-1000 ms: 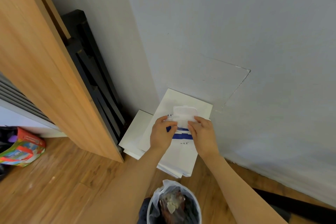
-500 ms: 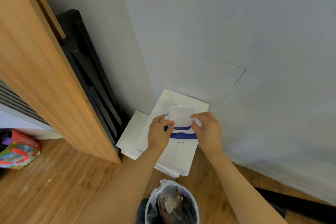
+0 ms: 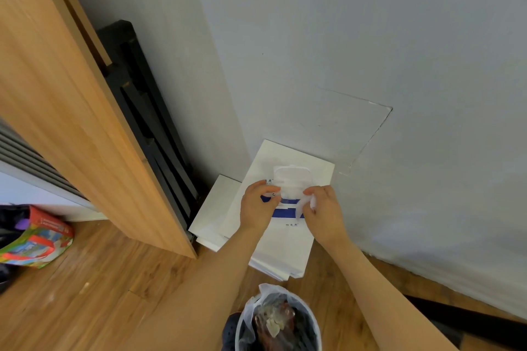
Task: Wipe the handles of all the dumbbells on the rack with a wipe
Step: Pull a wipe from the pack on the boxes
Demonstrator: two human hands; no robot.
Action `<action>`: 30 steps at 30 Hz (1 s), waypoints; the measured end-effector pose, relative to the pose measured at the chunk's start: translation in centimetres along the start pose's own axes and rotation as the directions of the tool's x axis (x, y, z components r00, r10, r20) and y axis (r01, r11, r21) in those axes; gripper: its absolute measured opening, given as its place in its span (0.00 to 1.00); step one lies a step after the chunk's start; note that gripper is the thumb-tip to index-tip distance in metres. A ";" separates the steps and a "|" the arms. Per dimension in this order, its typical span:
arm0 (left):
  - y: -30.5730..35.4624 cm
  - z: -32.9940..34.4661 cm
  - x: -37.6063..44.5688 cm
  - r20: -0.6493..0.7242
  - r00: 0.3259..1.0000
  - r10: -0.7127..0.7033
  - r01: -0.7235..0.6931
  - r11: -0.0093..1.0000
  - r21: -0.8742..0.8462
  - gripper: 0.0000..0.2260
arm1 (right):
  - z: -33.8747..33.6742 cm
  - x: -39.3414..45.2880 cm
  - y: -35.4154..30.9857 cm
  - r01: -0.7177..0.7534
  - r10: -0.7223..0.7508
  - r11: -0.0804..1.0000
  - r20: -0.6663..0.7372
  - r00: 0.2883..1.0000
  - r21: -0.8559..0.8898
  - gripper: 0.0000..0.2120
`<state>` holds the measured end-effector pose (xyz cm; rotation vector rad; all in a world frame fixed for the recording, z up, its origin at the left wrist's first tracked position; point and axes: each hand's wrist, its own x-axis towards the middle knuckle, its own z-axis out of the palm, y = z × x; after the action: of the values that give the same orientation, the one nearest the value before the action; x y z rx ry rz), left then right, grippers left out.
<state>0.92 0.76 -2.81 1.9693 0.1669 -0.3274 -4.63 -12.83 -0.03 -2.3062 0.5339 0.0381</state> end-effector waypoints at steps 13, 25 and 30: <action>1.9 -1.4 -0.8 -0.081 0.985 -0.154 0.131 0.963 -0.237 0.17 | -1.3 -0.7 -0.9 0.094 -0.086 0.994 0.119 0.989 -0.064 0.17; 6.9 -5.5 -9.1 0.059 0.937 0.345 -0.302 0.711 0.635 0.22 | -6.0 -6.3 -2.3 0.230 -0.219 0.957 0.077 0.973 -0.179 0.18; 9.5 -5.7 -13.4 0.072 0.907 0.414 -0.335 0.607 0.720 0.23 | -8.9 -10.5 -3.0 0.284 -0.280 0.944 0.047 0.959 -0.170 0.17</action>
<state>-8.45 2.45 11.71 2.7441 -0.3855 0.0125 -14.21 -13.21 10.26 -2.5306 0.1893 -0.0291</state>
